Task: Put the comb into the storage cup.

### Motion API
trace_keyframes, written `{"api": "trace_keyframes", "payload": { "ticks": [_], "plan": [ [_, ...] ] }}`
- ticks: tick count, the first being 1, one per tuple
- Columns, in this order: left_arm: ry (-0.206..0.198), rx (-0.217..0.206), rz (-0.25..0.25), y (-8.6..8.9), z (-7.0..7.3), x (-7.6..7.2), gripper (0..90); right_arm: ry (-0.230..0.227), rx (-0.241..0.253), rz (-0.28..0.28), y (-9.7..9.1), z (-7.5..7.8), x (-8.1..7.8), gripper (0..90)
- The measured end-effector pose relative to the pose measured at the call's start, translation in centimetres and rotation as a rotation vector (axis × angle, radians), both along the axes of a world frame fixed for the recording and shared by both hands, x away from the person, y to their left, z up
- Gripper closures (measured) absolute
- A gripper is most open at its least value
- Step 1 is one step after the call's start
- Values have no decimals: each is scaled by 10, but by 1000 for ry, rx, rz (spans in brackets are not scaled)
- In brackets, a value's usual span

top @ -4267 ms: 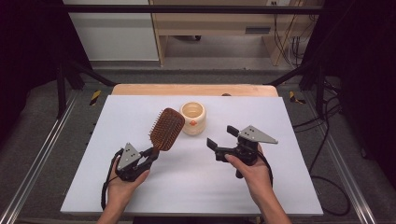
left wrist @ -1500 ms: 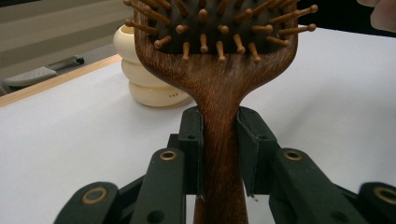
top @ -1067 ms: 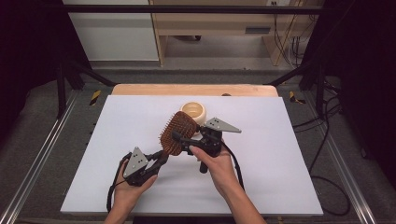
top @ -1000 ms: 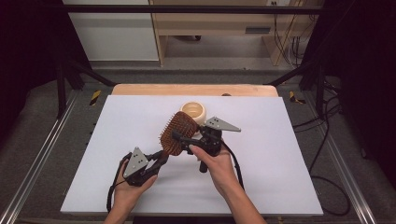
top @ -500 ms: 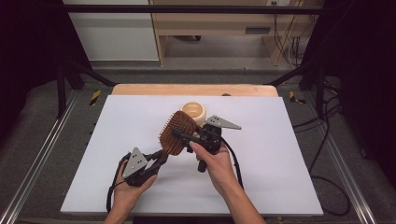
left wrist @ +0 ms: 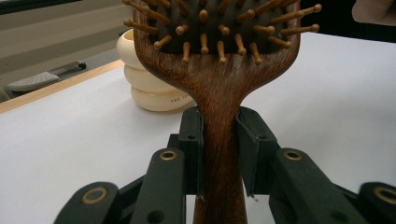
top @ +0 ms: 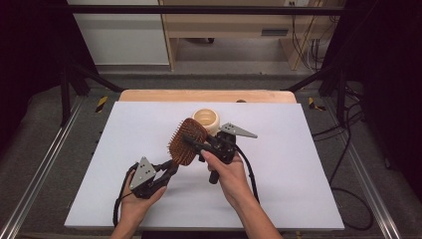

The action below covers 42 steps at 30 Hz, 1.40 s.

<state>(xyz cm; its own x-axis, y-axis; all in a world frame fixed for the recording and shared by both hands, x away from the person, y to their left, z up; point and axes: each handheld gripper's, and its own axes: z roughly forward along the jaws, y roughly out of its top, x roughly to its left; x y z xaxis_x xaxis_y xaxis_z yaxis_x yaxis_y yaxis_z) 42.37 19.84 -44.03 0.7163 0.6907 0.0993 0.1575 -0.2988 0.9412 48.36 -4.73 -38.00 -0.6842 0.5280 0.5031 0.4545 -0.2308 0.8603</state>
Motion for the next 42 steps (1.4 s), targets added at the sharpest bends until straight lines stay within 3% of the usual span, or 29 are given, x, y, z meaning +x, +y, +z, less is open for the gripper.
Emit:
{"api": "trace_keyframes", "payload": {
  "ticks": [9, 21, 25, 33, 42],
  "plan": [
    [13, -21, 7, 1, -1, 2, 725, -7, -6, 6, 4, 4, -1, 515],
    [40, -64, 10, 2, -3, 5, 717, -6, -28, 3, 10, 12, -4, 529],
    [29, -84, 7, 1, -3, 5, 700, -1, -19, 3, 8, 14, -4, 530],
    [10, -141, 91, 3, -4, 10, 386, 0, -2, -12, -2, 23, 2, 529],
    [-15, -155, 126, 4, -5, 10, 172, -23, -30, -54, -9, 27, 8, 526]
  ]
}}
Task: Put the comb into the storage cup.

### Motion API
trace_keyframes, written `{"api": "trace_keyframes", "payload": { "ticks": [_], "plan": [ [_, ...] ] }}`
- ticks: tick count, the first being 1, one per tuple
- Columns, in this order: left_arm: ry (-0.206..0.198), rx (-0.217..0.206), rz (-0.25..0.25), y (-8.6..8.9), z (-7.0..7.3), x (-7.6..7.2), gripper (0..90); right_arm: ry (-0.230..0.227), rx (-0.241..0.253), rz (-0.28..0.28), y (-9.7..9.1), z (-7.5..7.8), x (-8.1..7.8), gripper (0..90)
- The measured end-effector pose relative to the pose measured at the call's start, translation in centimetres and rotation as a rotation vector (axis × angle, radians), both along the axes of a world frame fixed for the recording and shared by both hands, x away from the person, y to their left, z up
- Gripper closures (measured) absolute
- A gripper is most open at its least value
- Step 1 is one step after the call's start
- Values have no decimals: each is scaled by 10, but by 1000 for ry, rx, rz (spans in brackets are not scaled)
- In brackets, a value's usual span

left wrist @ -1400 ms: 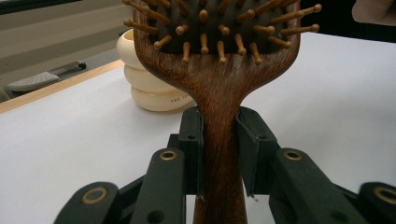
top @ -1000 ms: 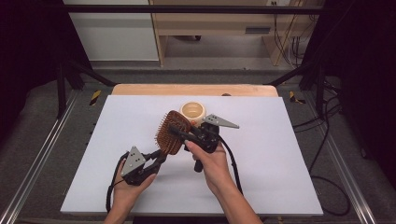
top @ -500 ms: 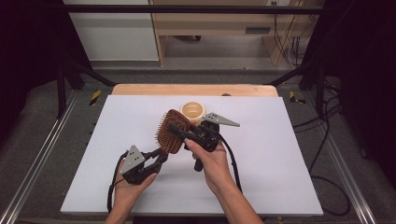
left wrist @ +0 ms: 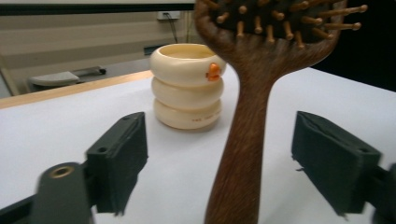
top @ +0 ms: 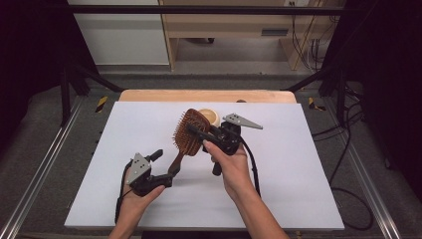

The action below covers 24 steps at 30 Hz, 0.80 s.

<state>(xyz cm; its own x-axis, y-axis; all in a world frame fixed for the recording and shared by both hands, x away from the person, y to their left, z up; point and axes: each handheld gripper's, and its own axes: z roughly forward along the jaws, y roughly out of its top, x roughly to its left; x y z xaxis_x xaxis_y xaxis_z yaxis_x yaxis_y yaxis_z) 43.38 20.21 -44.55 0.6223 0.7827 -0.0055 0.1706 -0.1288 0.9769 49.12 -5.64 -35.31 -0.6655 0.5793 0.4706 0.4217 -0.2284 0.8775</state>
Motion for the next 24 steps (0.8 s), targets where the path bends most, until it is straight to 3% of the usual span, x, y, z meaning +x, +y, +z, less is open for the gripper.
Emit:
{"api": "trace_keyframes", "payload": {
  "ticks": [5, 11, 19, 24],
  "plan": [
    [-15, -6, 70, 10, 4, -1, 89, -10, -1, -21, -7, 3, 3, 525],
    [-6, -13, 114, 24, 5, 0, 56, -20, -20, -39, -14, 9, 10, 523],
    [0, -21, 132, 33, 6, -2, 42, -26, -21, -61, -20, 15, 17, 522],
    [7, 0, 133, 37, 3, -9, 36, -24, -21, -72, -23, 16, 19, 521]
  ]
}}
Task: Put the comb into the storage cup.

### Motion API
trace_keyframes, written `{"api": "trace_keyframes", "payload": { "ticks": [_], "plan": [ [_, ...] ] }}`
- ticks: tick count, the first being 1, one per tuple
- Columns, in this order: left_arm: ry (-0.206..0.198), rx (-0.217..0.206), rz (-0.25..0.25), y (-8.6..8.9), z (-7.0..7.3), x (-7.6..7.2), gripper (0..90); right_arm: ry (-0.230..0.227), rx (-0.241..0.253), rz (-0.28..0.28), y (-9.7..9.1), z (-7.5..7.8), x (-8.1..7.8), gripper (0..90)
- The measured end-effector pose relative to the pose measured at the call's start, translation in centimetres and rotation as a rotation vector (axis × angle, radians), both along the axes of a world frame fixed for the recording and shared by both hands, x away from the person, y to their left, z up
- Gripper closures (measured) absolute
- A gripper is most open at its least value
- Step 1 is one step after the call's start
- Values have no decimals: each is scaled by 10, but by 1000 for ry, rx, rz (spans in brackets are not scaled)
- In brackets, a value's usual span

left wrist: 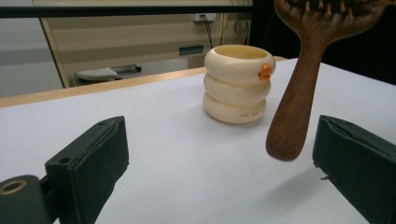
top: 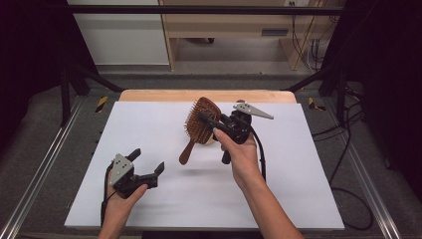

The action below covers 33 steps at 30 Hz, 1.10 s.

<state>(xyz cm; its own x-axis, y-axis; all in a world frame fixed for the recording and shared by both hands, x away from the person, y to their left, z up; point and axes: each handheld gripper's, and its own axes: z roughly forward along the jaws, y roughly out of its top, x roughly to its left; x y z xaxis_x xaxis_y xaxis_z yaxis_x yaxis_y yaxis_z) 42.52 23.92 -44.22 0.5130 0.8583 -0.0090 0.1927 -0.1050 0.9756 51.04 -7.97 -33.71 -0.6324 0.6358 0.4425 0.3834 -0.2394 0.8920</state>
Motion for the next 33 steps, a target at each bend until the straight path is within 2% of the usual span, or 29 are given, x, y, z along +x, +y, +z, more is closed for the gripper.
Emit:
{"api": "trace_keyframes", "payload": {
  "ticks": [3, 5, 7, 12, 16, 26, 33],
  "plan": [
    [14, -10, 12, 3, -3, -6, 38, 0, 17, 1, -2, 2, -1, 521],
    [1, 1, 15, 5, -2, -8, 36, -3, 16, -4, -3, 5, -2, 521],
    [-7, 4, 19, 7, -3, -7, 26, -8, 7, -14, -4, 7, 0, 521],
    [21, -21, 49, 15, -6, -2, 27, -15, -12, -24, -5, 13, 4, 520],
    [12, -24, 68, 17, -6, -2, 27, -25, -12, -29, -2, 20, 7, 520],
    [15, -25, 59, 16, -8, -1, 28, -38, -13, -47, 3, 39, 20, 519],
    [17, -29, 62, 17, -8, 0, 28, -38, -18, -55, 6, 45, 28, 519]
  ]
}}
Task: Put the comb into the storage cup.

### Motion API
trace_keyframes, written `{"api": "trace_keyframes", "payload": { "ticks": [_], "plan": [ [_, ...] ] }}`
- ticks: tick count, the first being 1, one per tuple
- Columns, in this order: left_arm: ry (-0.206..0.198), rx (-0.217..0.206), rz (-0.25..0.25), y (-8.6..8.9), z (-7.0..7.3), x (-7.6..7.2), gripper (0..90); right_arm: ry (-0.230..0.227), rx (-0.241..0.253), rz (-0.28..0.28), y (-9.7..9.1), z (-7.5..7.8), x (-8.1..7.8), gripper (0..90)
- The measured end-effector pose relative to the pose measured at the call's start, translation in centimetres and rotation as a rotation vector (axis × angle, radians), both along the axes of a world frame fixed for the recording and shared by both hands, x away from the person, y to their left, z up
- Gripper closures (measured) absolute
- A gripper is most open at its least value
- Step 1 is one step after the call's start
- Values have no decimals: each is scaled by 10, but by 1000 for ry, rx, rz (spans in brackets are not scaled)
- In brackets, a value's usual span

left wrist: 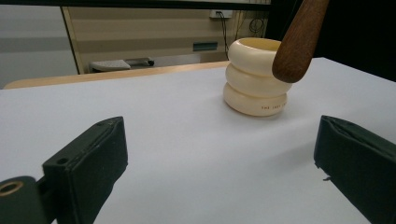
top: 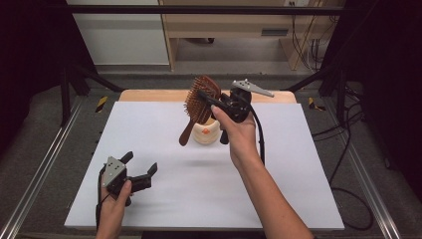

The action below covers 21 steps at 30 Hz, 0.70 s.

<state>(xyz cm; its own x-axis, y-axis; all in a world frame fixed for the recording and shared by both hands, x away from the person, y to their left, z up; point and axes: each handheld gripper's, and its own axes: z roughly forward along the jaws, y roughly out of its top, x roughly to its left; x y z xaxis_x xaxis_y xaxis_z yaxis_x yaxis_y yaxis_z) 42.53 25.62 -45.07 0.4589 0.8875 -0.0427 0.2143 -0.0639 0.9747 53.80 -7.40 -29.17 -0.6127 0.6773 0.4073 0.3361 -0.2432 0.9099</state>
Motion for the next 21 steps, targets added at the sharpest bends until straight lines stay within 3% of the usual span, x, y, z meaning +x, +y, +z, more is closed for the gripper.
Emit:
{"api": "trace_keyframes", "payload": {
  "ticks": [21],
  "plan": [
    [4, -1, -1, 0, -1, 2, 23, 1, 19, -37, 2, 19, 25, 518]
  ]
}}
